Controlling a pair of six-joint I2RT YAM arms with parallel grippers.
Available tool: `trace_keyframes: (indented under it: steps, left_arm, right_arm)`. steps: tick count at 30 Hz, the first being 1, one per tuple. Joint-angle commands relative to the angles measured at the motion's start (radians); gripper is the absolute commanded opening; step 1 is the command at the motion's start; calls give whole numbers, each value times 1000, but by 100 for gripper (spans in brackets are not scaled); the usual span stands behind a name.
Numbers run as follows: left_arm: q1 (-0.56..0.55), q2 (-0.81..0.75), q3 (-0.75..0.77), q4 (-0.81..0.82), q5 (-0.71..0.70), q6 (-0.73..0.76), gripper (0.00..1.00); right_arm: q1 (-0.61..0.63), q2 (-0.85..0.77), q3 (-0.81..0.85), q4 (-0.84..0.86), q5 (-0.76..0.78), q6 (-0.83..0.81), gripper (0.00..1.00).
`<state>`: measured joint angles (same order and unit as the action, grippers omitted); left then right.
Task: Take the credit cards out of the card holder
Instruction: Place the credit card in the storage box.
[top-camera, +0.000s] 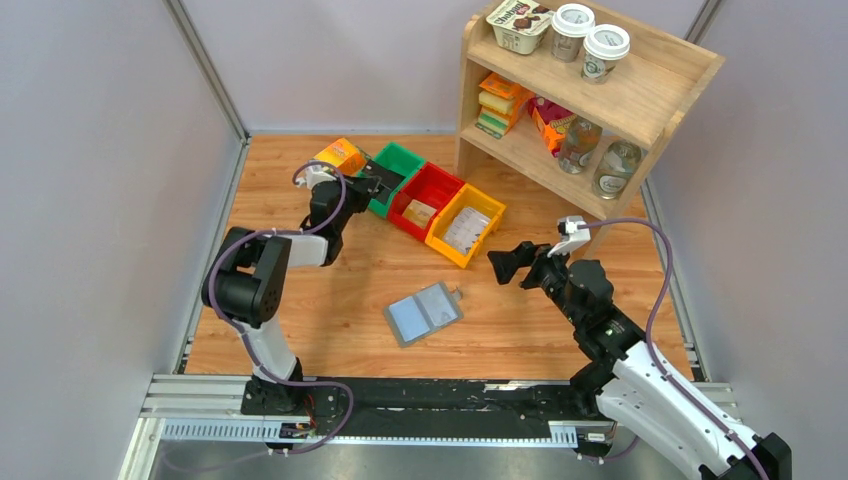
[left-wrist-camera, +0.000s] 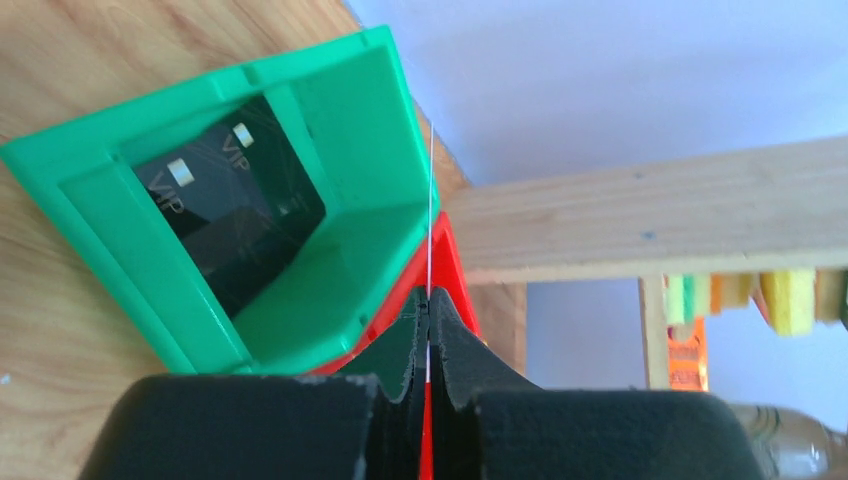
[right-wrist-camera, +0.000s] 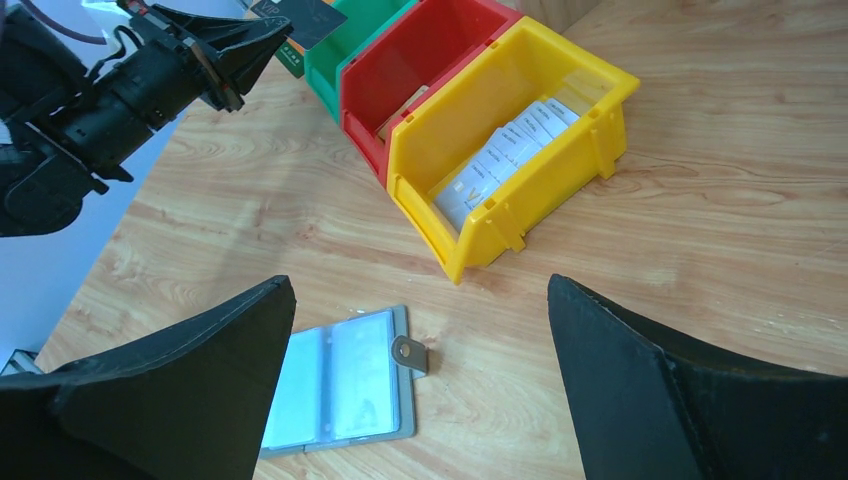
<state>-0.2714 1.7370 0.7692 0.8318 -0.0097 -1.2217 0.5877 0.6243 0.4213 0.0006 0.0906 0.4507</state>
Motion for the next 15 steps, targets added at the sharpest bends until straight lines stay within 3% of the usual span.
trace_keyframes:
  steps: [1,4,15]
  left_arm:
    - [17,91,82,-2,-6,-103,0]
    - [27,117,91,-19,-62,-110,0]
    - [57,268,288,-263,109,-107,0]
  right_arm:
    - [3,-20,-15,44,43,-7,100]
    - [3,-34,-15,39,46,-10,100]
    - [3,-51,-26,44,52,-12,100]
